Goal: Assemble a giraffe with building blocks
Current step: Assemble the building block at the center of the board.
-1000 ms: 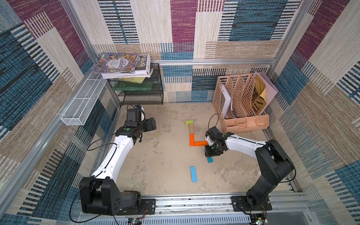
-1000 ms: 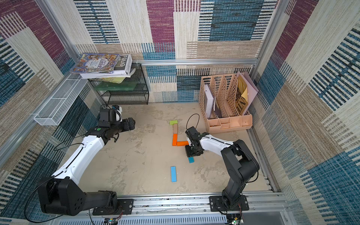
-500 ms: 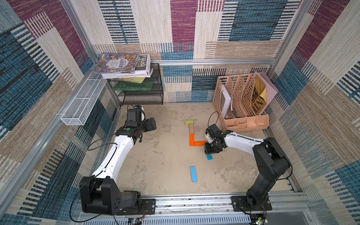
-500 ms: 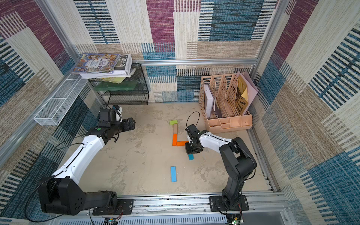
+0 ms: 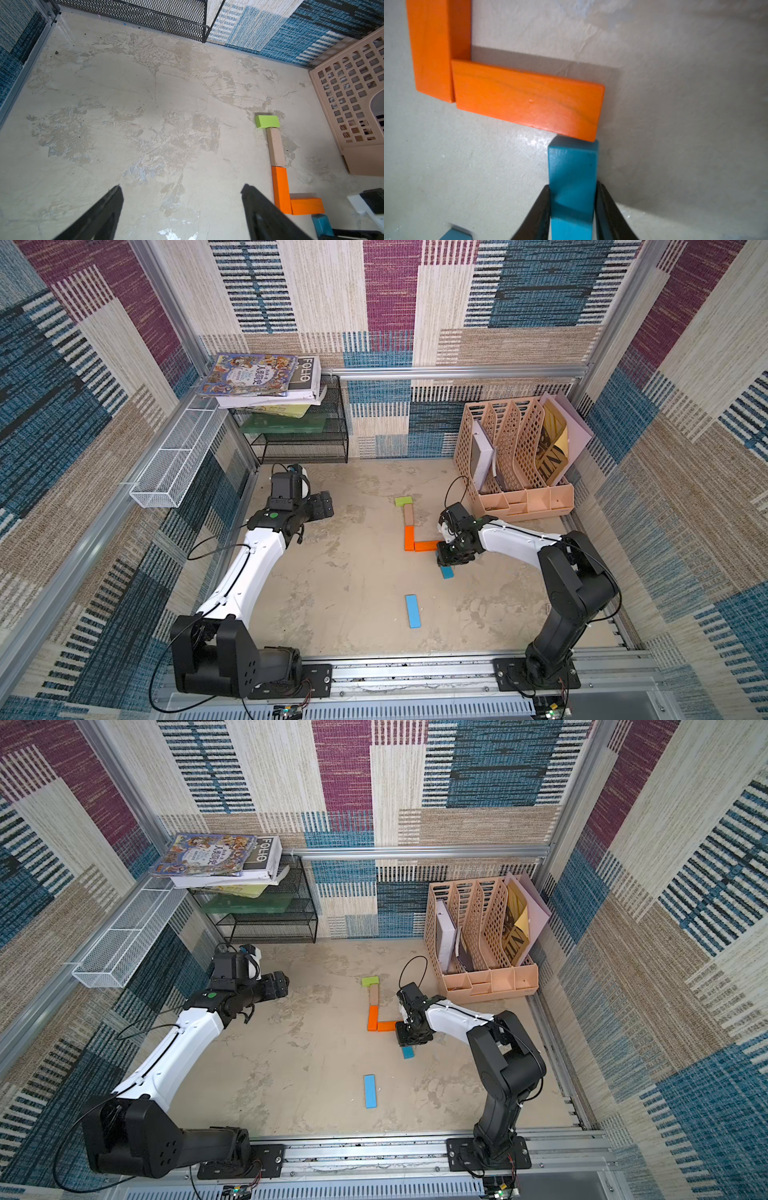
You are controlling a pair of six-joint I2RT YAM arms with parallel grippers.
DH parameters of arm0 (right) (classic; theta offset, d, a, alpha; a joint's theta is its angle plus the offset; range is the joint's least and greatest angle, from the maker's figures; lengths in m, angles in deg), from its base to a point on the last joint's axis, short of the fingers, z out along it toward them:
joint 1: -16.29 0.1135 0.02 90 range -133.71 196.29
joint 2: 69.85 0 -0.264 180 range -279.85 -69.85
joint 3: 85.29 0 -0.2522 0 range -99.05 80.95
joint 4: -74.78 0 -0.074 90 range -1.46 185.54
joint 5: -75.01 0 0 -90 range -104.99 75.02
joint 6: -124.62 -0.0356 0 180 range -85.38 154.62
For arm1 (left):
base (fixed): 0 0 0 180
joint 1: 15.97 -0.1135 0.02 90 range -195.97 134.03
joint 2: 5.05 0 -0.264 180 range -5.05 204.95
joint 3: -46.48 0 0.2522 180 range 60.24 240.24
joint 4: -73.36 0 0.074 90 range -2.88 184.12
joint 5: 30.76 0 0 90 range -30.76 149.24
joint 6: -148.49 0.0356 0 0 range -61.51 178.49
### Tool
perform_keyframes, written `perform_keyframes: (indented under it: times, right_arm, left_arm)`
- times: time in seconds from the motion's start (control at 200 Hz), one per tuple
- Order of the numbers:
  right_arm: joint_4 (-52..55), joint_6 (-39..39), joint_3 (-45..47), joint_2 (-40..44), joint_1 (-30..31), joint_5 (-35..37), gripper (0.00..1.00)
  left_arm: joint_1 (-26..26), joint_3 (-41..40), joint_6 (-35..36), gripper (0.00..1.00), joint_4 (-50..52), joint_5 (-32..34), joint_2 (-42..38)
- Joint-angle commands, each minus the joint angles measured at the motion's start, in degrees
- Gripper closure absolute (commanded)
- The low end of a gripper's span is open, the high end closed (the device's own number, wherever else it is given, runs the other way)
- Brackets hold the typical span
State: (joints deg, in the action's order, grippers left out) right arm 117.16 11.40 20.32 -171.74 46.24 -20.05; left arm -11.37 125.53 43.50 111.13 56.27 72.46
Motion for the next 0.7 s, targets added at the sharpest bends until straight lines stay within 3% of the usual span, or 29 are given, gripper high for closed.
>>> perform_keyframes:
  times: [0.0,0.145,0.325,0.431,0.501,0.581,0.616,0.636,0.696]
  right_arm:
    - [2.7,0.5,0.6,-1.4,-0.1,2.3,0.63]
    - [2.6,1.0,0.7,-1.5,-0.1,1.9,0.61]
    - [2.8,1.5,2.4,2.1,0.1,1.1,0.36]
    - [4.2,1.4,3.5,7.8,0.2,1.0,0.34]
    - [5.5,1.6,3.9,12.9,0.0,1.4,0.31]
    - [7.4,2.6,3.1,18.6,-0.9,3.7,0.2]
    - [8.1,3.6,2.6,20.6,-1.6,5.3,0.14]
    - [8.3,4.2,2.3,21.7,-2.2,6.4,0.0]
    - [7.8,6.2,2.4,24.7,-4.5,9.2,0.04]
  left_arm:
    - [0.0,0.5,-0.1,0.07,-1.2,-0.2,0.2]
    - [0.0,0.5,0.0,0.07,-1.0,-0.2,0.2]
    - [0.1,0.8,0.3,0.07,-0.6,-2.5,0.4]
    - [1.7,2.1,0.7,0.08,1.6,-3.9,1.0]
    - [6.6,4.3,2.2,0.08,5.6,0.8,1.4]
    - [15.5,6.8,1.5,0.08,10.5,5.9,1.3]
    - [19.9,7.2,-0.5,0.1,12.5,6.2,1.3]
    - [22.3,6.6,-2.6,0.11,13.4,6.2,1.1]
    - [30.0,2.5,-9.2,0.13,13.3,4.4,0.1]
